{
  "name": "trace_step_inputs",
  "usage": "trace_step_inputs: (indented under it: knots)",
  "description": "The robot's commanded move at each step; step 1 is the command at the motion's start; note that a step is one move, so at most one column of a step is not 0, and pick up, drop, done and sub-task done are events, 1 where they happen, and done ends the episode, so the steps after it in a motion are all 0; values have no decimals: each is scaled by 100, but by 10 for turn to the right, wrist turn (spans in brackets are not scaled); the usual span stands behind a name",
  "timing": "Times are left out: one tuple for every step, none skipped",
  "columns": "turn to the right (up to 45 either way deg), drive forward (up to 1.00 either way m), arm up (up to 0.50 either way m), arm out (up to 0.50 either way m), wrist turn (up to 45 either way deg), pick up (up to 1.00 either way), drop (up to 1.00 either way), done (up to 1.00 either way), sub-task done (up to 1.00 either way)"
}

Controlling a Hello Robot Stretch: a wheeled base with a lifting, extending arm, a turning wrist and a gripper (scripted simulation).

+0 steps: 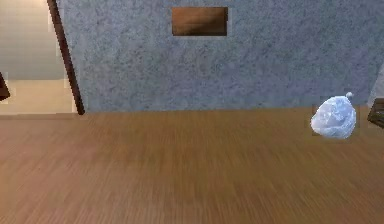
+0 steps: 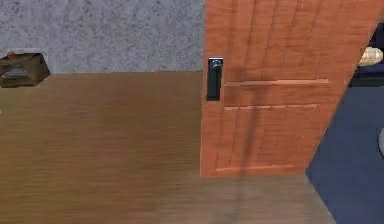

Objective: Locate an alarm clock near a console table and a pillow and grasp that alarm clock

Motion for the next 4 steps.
trace_step_inputs:
  knots:
    - [-450, 0, 0, 0, 0, 0, 0, 0, 0]
    - [-150, 0, 0, 0, 0, 0, 0, 0, 0]
    - [0, 10, 0, 0, 0, 0, 0, 0, 0]
    - [180, 0, 0, 0, 0, 0, 0, 0, 0]
